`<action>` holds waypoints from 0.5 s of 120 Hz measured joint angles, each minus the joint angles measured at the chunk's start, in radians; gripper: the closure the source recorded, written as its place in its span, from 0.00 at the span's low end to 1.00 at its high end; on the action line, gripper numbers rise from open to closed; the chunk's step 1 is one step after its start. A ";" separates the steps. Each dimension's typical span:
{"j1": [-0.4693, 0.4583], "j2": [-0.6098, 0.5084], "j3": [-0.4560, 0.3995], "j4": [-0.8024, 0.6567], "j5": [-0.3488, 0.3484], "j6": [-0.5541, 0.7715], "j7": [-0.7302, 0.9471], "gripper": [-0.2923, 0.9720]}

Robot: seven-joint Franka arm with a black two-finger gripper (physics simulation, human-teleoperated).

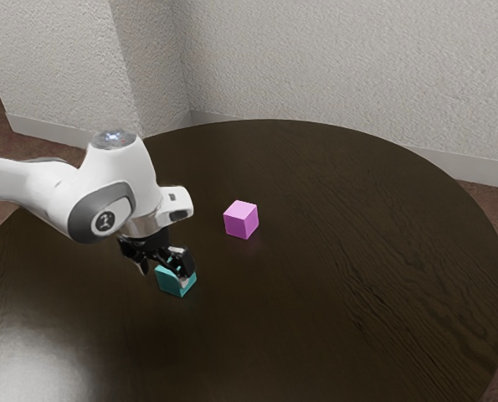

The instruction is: Pick up the blue block with one arm, and put the blue block on the pink block with one arm

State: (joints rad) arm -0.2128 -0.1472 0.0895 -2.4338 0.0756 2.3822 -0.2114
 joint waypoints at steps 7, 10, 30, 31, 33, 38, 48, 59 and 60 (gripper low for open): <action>0.001 0.021 -0.004 0.001 -0.005 0.020 -0.014 0.23; 0.001 0.034 -0.005 0.001 -0.007 0.029 -0.020 0.23; 0.009 0.071 -0.007 0.002 -0.026 0.077 -0.051 0.23; 0.010 0.072 -0.007 0.002 -0.026 0.079 -0.052 0.23; 0.012 0.072 -0.007 0.003 -0.026 0.081 -0.055 0.23; 0.015 0.074 -0.006 0.005 -0.025 0.088 -0.059 0.23; 0.026 0.111 -0.005 0.018 -0.021 0.103 -0.058 0.23; 0.043 0.164 -0.003 0.042 -0.020 0.120 -0.046 0.23; 0.045 0.170 -0.003 0.046 -0.020 0.121 -0.044 0.23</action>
State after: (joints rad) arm -0.1681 0.0232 0.0868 -2.3877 0.0556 2.5034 -0.2557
